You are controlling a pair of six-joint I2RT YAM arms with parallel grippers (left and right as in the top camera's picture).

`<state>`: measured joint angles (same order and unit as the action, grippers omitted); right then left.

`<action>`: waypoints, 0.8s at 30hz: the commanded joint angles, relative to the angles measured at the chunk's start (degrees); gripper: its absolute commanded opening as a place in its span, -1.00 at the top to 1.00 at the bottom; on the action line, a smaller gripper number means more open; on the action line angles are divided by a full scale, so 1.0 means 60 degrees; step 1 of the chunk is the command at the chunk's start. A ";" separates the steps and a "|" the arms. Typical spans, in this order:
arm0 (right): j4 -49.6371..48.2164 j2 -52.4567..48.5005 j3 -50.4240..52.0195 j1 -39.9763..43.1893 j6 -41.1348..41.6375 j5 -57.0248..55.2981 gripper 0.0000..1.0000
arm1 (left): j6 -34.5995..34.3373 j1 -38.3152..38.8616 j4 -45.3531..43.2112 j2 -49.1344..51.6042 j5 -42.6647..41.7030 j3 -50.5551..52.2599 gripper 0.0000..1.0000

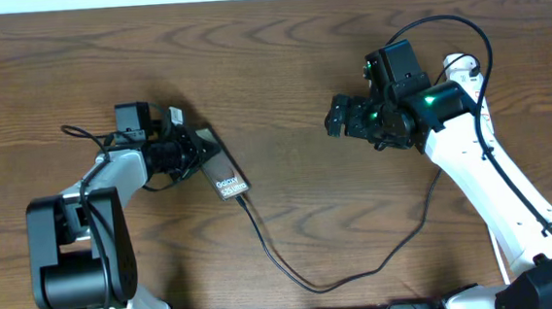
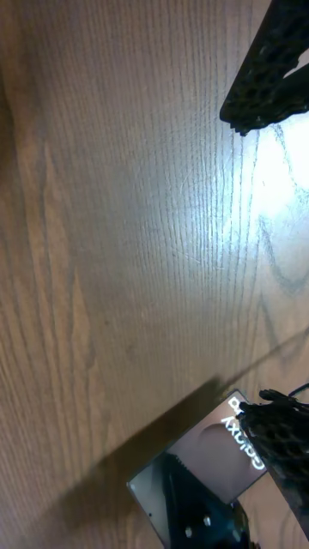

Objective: Plug charger to phone and switch on socket
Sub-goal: 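Lower the plugged phone flat onto the table with the left gripper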

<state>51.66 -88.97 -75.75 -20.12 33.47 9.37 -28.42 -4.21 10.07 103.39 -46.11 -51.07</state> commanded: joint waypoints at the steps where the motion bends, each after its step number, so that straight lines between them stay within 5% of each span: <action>1: 0.0033 0.0087 -0.0091 -0.0040 0.0062 -0.0069 -0.99 | 0.0135 0.0029 0.0000 0.0186 -0.0120 -0.0058 0.85; 24: 0.0076 0.0087 -0.0091 -0.0040 0.0062 -0.0069 -0.99 | 0.0277 0.0029 0.0240 0.0204 0.0630 0.0459 0.85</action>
<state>51.90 -88.97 -75.75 -20.12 33.47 9.37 -28.03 -4.21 11.20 104.53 -43.11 -48.99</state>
